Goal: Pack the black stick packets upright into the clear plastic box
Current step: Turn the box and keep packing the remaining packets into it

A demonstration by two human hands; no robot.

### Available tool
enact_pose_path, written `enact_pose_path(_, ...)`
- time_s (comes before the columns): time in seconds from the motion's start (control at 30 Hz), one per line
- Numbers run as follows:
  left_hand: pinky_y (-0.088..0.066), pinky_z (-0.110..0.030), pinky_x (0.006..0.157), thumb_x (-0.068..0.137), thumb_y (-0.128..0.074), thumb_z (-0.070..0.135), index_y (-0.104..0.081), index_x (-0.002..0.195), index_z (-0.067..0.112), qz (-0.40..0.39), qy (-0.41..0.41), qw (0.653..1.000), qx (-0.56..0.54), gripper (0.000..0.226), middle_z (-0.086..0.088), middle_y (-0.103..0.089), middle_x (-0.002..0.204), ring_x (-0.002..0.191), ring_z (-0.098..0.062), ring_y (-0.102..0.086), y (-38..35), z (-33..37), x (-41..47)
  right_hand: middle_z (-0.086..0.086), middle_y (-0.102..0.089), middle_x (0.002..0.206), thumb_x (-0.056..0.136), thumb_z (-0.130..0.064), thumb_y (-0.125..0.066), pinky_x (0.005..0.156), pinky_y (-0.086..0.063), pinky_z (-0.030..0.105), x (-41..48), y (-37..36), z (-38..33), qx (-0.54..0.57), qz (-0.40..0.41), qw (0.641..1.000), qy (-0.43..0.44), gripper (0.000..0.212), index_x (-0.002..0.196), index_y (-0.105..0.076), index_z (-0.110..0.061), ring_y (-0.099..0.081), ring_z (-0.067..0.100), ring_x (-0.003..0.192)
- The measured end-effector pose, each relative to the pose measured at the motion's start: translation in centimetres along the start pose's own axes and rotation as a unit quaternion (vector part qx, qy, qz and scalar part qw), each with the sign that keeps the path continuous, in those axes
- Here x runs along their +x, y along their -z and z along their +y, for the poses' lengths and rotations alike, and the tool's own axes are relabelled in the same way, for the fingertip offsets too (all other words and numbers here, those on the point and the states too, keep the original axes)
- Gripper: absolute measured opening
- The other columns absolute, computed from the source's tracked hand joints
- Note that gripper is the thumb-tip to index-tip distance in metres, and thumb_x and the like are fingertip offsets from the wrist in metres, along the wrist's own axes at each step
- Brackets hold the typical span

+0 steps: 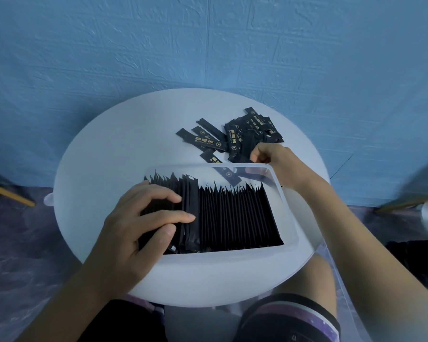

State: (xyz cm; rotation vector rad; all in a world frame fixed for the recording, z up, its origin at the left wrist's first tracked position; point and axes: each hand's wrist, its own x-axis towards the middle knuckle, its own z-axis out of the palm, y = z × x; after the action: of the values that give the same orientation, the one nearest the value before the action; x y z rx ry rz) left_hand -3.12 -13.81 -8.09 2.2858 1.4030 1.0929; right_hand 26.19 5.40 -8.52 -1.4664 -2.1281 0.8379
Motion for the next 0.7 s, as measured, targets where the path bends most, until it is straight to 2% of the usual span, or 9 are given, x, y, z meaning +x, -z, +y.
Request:
enact_pose_path(0.1,-0.036,-0.043,0.111,0.095,-0.049,0.023,-0.079,0.105,0.023,0.002,0.001,1.000,-0.001,0.032,0.002,-0.062,0.119,0.121,-0.020,-0.053,0.0,0.0,0.0,-0.012,-0.055,0.069,0.074,-0.035,-0.079,0.069,-0.043,0.032,-0.1,0.2,0.3,0.006,-0.009,1.000,0.000,0.026,0.077,-0.055,-0.023,-0.046,0.012,0.066)
enact_pose_path(0.23,-0.036,-0.040,0.110,0.095,-0.049,0.024,-0.078,0.105,0.024,0.004,0.002,1.000,0.000,0.031,0.003,-0.061,0.120,0.122,-0.020,-0.053,0.0,0.0,-0.1,-0.012,-0.054,0.069,0.083,-0.021,-0.079,0.069,-0.041,0.029,-0.1,1.0,0.0,-0.020,0.002,1.000,0.011,0.025,0.076,-0.055,-0.020,-0.044,0.011,0.067)
enact_pose_path(0.33,-0.035,-0.040,0.111,0.096,-0.049,0.024,-0.078,0.106,0.024,0.004,0.003,1.000,0.001,0.031,0.004,-0.061,0.120,0.122,-0.019,-0.053,-0.1,0.1,-0.1,-0.006,-0.052,0.072,0.085,-0.014,-0.077,0.065,-0.038,0.026,-0.1,2.0,-0.5,0.017,0.019,0.999,0.020,0.026,0.076,-0.053,-0.015,-0.042,0.009,0.063)
enact_pose_path(0.47,-0.034,-0.038,0.111,0.096,-0.049,0.024,-0.078,0.106,0.024,0.005,0.004,1.000,0.005,0.031,0.004,-0.061,0.120,0.121,-0.020,-0.054,-0.2,0.0,-0.1,0.003,-0.057,0.080,0.086,-0.004,-0.075,0.058,-0.039,0.020,-0.8,3.8,-2.7,0.116,0.060,0.991,0.006,0.017,0.090,-0.058,-0.001,-0.049,0.006,0.058)
enact_pose_path(0.6,-0.035,-0.034,0.108,0.095,-0.049,0.024,-0.079,0.105,0.023,0.004,0.002,1.000,0.016,0.032,0.003,-0.061,0.120,0.120,-0.022,-0.054,-0.3,0.2,0.0,0.007,-0.061,0.080,0.090,-0.003,-0.071,0.051,-0.043,0.020,-3.8,5.2,-7.9,0.268,0.100,0.958,0.013,0.018,0.096,-0.059,-0.015,-0.054,0.013,0.056)
enact_pose_path(0.7,-0.037,-0.037,0.106,0.095,-0.049,0.024,-0.079,0.105,0.024,0.005,0.000,1.000,0.025,0.032,0.004,-0.061,0.120,0.120,-0.022,-0.054,-0.4,0.2,0.0,0.000,-0.062,0.074,0.090,-0.002,-0.069,0.052,-0.040,0.021,-6.8,1.9,-12.1,0.265,0.060,0.962,0.041,0.023,0.102,-0.058,-0.018,-0.051,0.012,0.058)
